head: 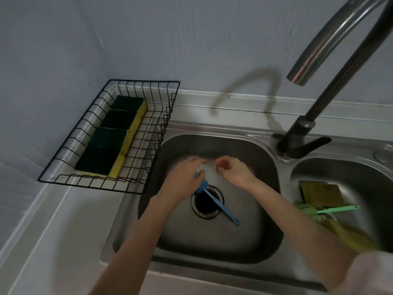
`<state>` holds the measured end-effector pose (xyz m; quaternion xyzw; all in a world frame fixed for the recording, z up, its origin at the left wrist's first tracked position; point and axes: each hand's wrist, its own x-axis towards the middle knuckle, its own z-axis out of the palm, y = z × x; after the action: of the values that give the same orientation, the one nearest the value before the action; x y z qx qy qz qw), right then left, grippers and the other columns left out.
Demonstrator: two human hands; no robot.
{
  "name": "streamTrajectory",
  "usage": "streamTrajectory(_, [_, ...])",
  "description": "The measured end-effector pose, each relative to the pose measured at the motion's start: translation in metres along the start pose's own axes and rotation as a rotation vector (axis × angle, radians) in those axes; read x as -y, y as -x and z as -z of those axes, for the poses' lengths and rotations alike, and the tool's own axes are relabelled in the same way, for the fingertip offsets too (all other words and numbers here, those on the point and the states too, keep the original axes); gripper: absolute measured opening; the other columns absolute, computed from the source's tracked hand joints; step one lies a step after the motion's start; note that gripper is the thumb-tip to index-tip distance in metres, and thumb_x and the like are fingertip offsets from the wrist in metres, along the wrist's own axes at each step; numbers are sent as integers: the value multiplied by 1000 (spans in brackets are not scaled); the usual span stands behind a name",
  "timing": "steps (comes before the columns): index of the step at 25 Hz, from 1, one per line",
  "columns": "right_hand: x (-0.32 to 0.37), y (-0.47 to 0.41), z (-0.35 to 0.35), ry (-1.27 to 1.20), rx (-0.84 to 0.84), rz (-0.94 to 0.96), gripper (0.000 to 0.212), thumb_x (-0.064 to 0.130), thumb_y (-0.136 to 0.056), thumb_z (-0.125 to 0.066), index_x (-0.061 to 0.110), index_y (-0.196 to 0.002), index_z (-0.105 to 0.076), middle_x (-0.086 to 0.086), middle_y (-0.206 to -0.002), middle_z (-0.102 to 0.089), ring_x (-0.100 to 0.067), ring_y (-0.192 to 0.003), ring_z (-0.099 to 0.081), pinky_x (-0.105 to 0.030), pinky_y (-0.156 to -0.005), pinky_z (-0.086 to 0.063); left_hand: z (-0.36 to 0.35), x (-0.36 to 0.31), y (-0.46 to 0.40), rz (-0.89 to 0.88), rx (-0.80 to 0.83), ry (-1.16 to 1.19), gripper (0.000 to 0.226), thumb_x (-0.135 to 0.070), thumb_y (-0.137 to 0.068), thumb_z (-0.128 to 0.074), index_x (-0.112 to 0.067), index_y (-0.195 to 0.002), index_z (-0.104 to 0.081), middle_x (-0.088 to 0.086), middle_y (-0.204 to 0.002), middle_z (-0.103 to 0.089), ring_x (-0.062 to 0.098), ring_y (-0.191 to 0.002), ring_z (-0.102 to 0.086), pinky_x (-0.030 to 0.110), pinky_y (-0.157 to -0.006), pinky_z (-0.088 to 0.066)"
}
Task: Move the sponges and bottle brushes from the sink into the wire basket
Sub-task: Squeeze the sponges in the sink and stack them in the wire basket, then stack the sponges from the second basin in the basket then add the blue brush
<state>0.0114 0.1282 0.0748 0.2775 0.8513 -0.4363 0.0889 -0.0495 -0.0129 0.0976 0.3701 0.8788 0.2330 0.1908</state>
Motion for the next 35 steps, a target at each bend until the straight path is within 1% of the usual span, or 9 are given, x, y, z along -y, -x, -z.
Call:
streamTrajectory(4, [-20,-4,-5,-18,11,-60,32,15,-90,-51,13,-123,-54,-9,-121,-62,-19,-106,-57,-24,-84,-39,-18,1,-8,5,111,-34,38,-18,-92,-45,-14,-131,-43,7,-139,-46,20,-128,-41,29,-106,-32])
streamTrajectory(8, [-40,-1,-3,-9,-12,-82,30,13,-89,-51,11,-119,-55,-13,-117,-61,-26,-111,-57,-32,-95,-43,-36,-4,-14,8,156,-81,40,-17,-92,-46,-14,-132,-42,6,-139,-47,19,-127,-43,29,-103,-34])
streamTrajectory(11, [-50,9,4,12,-20,-76,32,13,-90,-49,10,-122,-53,-12,-125,-58,-25,-119,-52,-30,-100,-40,-44,-10,-10,17,170,-137,41,-19,-92,-45,-15,-133,-41,6,-140,-47,21,-126,-44,33,-103,-36])
streamTrajectory(14, [-58,22,13,-2,-27,-66,33,13,-91,-48,11,-123,-52,-11,-127,-57,-24,-120,-51,-26,-97,-39,-48,-18,0,31,197,-147,41,-19,-93,-44,-16,-133,-40,5,-142,-44,21,-129,-42,33,-104,-35])
streamTrajectory(17, [-68,35,21,-6,-52,-50,33,15,-90,-48,14,-123,-53,-10,-126,-58,-24,-119,-52,-23,-91,-37,-53,-30,11,38,190,-154,42,-20,-92,-45,-18,-133,-40,4,-141,-46,21,-127,-45,35,-104,-39])
streamTrajectory(24, [-92,77,49,19,-85,-16,36,14,-90,-49,12,-126,-50,-12,-126,-59,-24,-118,-54,-31,-99,-41,-73,-78,31,9,159,-154,41,-20,-92,-46,-17,-133,-41,6,-138,-49,23,-117,-54,38,-101,-43])
streamTrajectory(28, [-118,99,73,33,-89,-3,34,12,-91,-47,10,-125,-51,-13,-123,-60,-26,-116,-54,-31,-97,-42,-98,-112,32,-13,148,-129,41,-21,-92,-45,-16,-133,-40,8,-138,-49,29,-114,-55,41,-100,-43])
streamTrajectory(32, [-154,112,97,81,-69,13,33,11,-90,-49,11,-122,-53,-12,-121,-61,-25,-115,-56,-30,-96,-43,-128,-146,29,-16,129,-76,40,-20,-92,-44,-16,-132,-41,9,-138,-49,30,-123,-48,45,-104,-40])
streamTrajectory(35, [-184,114,116,117,-39,12,33,7,-88,-50,10,-121,-54,-10,-119,-63,-24,-112,-58,-25,-89,-43,-151,-174,25,14,89,17,39,-20,-92,-45,-17,-131,-42,7,-137,-49,27,-122,-48,41,-103,-41])
